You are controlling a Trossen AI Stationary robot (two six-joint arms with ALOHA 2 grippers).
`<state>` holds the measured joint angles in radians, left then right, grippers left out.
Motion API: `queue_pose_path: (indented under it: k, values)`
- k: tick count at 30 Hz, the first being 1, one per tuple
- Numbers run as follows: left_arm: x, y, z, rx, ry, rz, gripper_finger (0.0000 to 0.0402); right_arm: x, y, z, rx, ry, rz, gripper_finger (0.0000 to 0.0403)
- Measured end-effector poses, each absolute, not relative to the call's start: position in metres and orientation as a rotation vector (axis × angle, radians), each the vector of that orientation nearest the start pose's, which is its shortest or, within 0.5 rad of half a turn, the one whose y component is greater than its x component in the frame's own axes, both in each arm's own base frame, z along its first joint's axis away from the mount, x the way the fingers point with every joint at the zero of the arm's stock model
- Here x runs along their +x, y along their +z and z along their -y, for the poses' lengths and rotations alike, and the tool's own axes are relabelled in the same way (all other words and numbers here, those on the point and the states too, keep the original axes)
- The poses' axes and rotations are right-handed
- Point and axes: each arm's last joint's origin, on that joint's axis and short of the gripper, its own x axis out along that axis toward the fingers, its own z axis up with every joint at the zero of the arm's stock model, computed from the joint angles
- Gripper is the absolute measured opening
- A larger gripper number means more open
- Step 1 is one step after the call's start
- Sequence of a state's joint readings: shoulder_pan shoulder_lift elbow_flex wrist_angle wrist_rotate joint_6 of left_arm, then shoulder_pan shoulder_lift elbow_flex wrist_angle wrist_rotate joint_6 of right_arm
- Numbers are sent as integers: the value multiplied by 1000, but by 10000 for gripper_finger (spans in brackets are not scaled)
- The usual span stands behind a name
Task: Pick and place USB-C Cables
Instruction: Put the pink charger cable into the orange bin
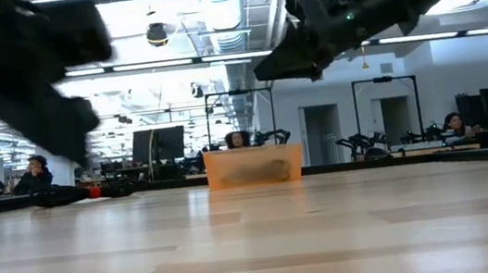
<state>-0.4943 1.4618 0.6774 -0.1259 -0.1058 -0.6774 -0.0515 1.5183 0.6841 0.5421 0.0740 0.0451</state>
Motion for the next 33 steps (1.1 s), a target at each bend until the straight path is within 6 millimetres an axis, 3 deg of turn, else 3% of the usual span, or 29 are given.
queue_pose_path:
  k: [5,10,15,21,25,33]
  values:
    - [213,181,152,-296,-115,-1166,113,317,183,-6,30,-62,-274,120]
    - [192,196,174,-215,-161,-1293,108,326,173,-8,42,-58,-277,120]
    - [177,196,190,-148,-205,-1296,108,333,171,-8,44,-58,-286,120]
    - [166,189,202,-194,-167,-1343,109,335,172,-8,45,-58,-278,120]
    - [161,188,205,-168,-160,-1346,132,335,172,-6,49,-65,-277,120]
    - [152,186,204,-64,-161,-1369,219,335,172,-6,64,-65,-279,120]
